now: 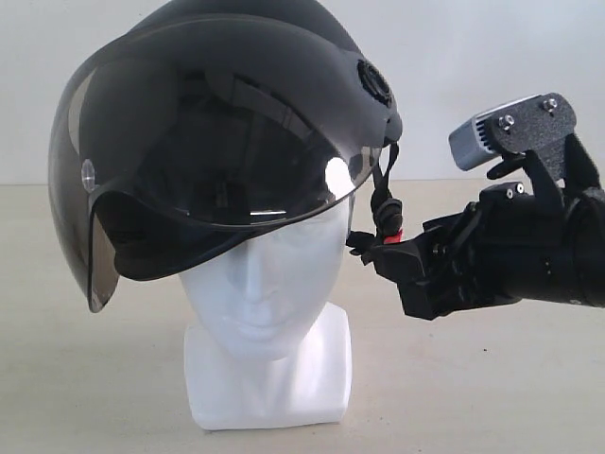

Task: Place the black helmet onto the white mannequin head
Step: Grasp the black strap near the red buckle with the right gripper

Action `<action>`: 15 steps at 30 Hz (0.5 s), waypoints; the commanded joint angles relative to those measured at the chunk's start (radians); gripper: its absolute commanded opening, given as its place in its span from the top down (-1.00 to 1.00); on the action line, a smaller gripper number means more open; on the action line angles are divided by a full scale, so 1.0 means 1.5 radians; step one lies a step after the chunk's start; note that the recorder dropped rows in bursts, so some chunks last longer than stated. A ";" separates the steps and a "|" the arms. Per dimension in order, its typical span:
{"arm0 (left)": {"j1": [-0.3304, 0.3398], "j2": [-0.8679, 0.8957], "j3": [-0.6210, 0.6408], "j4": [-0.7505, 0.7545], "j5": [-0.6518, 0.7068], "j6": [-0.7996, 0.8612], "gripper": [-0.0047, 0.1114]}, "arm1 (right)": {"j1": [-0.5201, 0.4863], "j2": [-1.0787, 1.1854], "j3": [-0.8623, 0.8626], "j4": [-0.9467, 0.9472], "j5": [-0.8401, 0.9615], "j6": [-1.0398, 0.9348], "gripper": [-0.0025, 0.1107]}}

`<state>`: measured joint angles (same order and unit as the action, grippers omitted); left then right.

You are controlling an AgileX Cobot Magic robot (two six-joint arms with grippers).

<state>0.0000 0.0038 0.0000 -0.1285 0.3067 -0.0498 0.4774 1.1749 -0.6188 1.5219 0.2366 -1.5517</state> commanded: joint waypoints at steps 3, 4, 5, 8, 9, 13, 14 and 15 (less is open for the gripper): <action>-0.004 -0.003 0.000 0.004 0.000 -0.006 0.84 | 0.000 -0.001 -0.011 0.015 0.027 -0.021 -0.11; -0.004 -0.003 0.000 0.004 0.000 -0.006 0.84 | 0.000 -0.001 -0.014 0.022 0.031 -0.025 -0.11; -0.004 -0.003 0.000 0.004 0.000 -0.006 0.84 | 0.000 -0.001 -0.016 0.034 0.034 -0.036 -0.11; -0.004 -0.003 0.000 0.004 0.000 -0.006 0.84 | 0.000 -0.001 -0.021 0.079 0.031 -0.108 -0.11; -0.004 -0.003 0.000 0.004 0.000 -0.006 0.84 | 0.000 -0.001 -0.021 0.099 0.030 -0.132 -0.11; -0.004 -0.003 0.000 0.004 0.000 -0.006 0.84 | 0.000 0.013 -0.021 0.131 0.029 -0.171 -0.11; -0.004 -0.003 0.000 0.004 0.000 -0.006 0.84 | 0.000 0.018 -0.021 0.147 0.028 -0.192 -0.11; -0.004 -0.003 0.000 0.004 0.000 -0.006 0.84 | 0.000 0.025 -0.021 0.148 0.028 -0.211 -0.11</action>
<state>0.0000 0.0038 0.0000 -0.1285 0.3067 -0.0498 0.4774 1.1935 -0.6463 1.7083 0.2792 -1.7890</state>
